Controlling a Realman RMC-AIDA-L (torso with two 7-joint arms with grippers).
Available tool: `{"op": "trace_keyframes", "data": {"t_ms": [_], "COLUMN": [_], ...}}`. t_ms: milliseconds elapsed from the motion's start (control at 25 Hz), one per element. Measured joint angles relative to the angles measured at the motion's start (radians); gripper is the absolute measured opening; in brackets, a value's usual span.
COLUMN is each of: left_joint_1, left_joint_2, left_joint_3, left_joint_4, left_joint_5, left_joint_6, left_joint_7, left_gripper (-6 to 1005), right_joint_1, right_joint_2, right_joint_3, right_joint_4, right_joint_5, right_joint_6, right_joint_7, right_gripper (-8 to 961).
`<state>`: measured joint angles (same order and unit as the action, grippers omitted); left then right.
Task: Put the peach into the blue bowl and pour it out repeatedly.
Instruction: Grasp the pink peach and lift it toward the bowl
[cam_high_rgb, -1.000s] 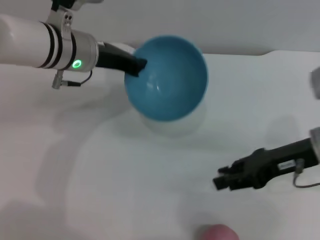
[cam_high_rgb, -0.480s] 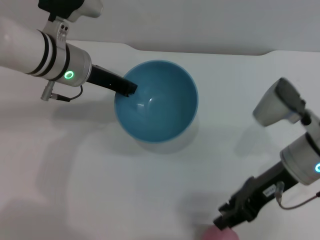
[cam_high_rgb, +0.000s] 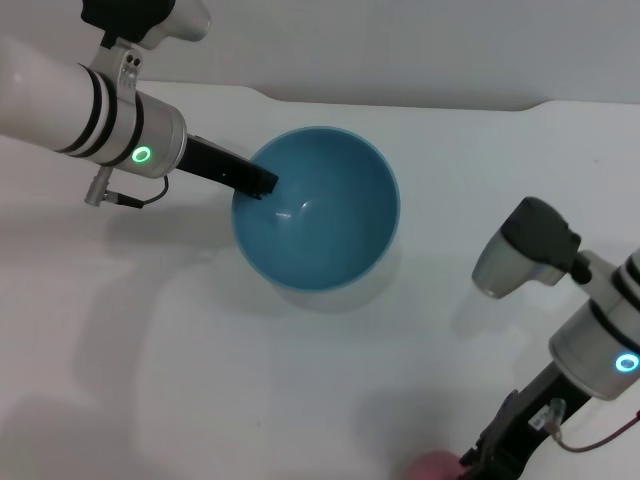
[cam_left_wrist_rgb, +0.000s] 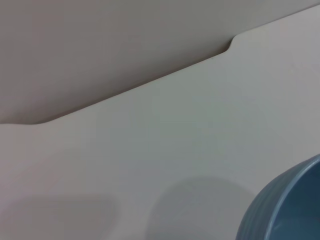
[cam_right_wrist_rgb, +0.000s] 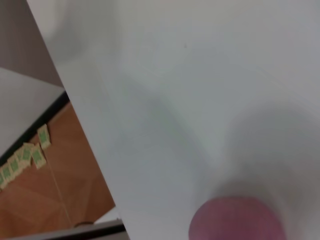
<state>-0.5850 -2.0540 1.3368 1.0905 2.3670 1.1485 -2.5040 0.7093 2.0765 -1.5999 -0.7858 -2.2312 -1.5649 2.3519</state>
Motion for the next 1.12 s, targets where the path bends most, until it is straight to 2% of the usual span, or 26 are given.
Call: {"op": "trace_keyframes", "data": {"t_ms": [360,480,680,1120], "left_joint_1": [-0.004,-0.004,-0.002,-0.005], "left_joint_2": [-0.002,-0.002,-0.002,0.001], "left_joint_3": [0.001,0.001,-0.001,0.001], "left_joint_4": [-0.005,-0.006,-0.006,-0.006], "left_joint_5": [0.000,0.000,0.000,0.000], "left_joint_6": [-0.005,-0.007,-0.011,-0.022], "left_joint_7": [0.002,0.004,0.006,0.011], "left_gripper": [-1,-1,-1,-1], "right_joint_1": [0.012,0.014,0.017,0.001], "right_joint_2": [0.008,0.008,0.007,0.001], "right_joint_3": [-0.146,-0.160,-0.158,-0.132], "right_joint_4": [0.006,0.006,0.007,0.005], "right_joint_5": [0.039,0.047,0.051,0.085], "right_joint_6": [0.151,0.168,0.185,0.190], "right_joint_7": [0.052,0.053,0.053,0.047], "right_gripper": [394,393,328,120]}}
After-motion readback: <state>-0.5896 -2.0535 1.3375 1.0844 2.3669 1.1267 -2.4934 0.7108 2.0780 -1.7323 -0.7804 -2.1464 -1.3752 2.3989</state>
